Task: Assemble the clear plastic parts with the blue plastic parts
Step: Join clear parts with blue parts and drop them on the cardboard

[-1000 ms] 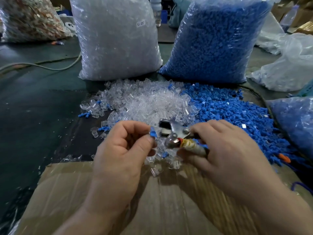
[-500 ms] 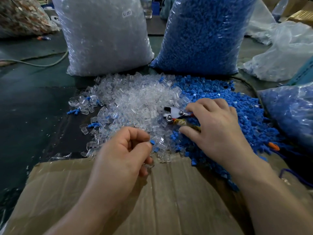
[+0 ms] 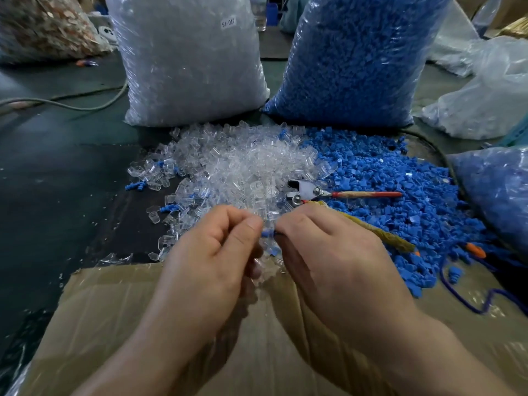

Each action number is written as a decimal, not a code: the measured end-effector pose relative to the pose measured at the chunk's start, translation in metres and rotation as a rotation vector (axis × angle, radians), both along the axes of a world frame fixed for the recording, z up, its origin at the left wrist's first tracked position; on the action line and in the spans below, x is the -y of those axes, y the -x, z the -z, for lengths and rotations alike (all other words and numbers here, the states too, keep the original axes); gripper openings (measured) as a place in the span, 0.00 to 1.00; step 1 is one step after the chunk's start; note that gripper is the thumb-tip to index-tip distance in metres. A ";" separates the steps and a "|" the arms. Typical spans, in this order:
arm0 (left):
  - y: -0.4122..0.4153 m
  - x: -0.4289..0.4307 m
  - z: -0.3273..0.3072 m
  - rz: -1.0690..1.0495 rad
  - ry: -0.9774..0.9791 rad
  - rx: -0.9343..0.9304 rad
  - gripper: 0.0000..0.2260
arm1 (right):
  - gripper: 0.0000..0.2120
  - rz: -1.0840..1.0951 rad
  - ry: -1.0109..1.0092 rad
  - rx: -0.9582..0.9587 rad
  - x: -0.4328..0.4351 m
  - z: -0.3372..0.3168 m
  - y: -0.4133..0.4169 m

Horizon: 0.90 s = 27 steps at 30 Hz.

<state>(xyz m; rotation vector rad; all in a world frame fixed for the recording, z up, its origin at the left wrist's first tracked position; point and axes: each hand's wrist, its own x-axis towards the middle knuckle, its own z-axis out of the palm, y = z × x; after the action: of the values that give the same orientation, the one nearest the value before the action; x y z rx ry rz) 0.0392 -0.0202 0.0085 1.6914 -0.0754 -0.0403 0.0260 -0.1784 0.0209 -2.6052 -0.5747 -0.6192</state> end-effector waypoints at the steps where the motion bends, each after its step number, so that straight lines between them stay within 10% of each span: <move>1: 0.000 -0.001 -0.002 0.052 0.069 -0.110 0.15 | 0.05 -0.013 0.001 0.044 -0.002 -0.001 0.001; 6: -0.005 -0.010 0.000 0.200 -0.053 0.083 0.17 | 0.12 0.026 -0.079 -0.173 -0.006 -0.004 0.005; 10: -0.005 -0.016 0.000 0.326 -0.221 0.399 0.07 | 0.12 -0.024 -0.878 -1.000 -0.002 -0.017 0.004; 18: -0.008 -0.037 -0.013 0.777 -0.761 -0.050 0.07 | 0.19 0.097 0.192 -0.738 0.024 -0.023 0.005; 27: -0.010 -0.031 -0.008 0.481 -0.913 -0.008 0.26 | 0.23 0.259 0.268 -0.484 -0.001 0.008 0.003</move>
<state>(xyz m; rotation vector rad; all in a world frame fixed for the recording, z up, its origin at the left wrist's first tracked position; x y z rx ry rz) 0.0494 0.0103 0.0161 2.5439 -0.5207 -0.5057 0.0230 -0.1772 0.0133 -2.9592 -0.1749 0.0373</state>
